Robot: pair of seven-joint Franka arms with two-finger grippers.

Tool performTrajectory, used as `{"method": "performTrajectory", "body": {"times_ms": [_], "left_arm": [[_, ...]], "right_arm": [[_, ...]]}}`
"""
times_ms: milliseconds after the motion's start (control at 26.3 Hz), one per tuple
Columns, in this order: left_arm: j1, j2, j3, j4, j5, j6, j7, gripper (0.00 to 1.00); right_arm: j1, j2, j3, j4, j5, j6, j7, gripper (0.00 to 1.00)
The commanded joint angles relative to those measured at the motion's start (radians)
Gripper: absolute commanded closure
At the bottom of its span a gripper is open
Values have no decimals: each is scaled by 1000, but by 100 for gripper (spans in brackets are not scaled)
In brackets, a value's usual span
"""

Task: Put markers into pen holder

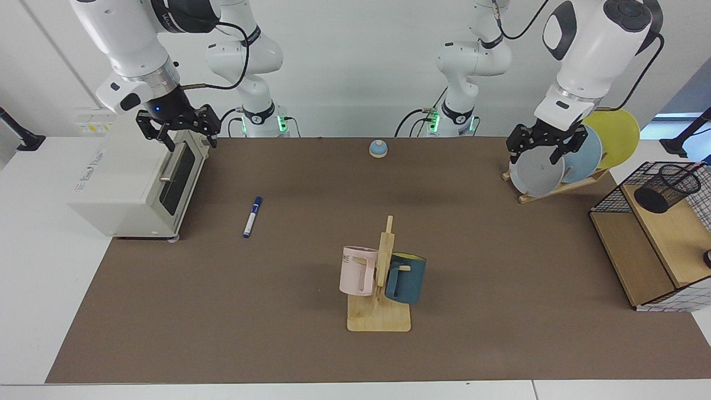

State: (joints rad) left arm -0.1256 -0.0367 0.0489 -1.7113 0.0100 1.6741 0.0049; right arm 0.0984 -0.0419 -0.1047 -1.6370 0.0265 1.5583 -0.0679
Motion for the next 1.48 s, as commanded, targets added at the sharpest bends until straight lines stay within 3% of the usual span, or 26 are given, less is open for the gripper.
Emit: {"method": "performTrajectory", "body": {"times_ms": [0, 646, 1444], "left_arm": [[-8, -25, 2, -28, -8, 1, -11, 0], [-8, -26, -1, -28, -8, -2, -10, 0], [-6, -23, -1, -24, -7, -1, 1, 0]], "right_arm": [[-9, -12, 7, -29, -11, 31, -3, 0], [0, -19, 8, -32, -14, 26, -10, 0], [18, -12, 13, -296, -5, 266, 80, 0]]}}
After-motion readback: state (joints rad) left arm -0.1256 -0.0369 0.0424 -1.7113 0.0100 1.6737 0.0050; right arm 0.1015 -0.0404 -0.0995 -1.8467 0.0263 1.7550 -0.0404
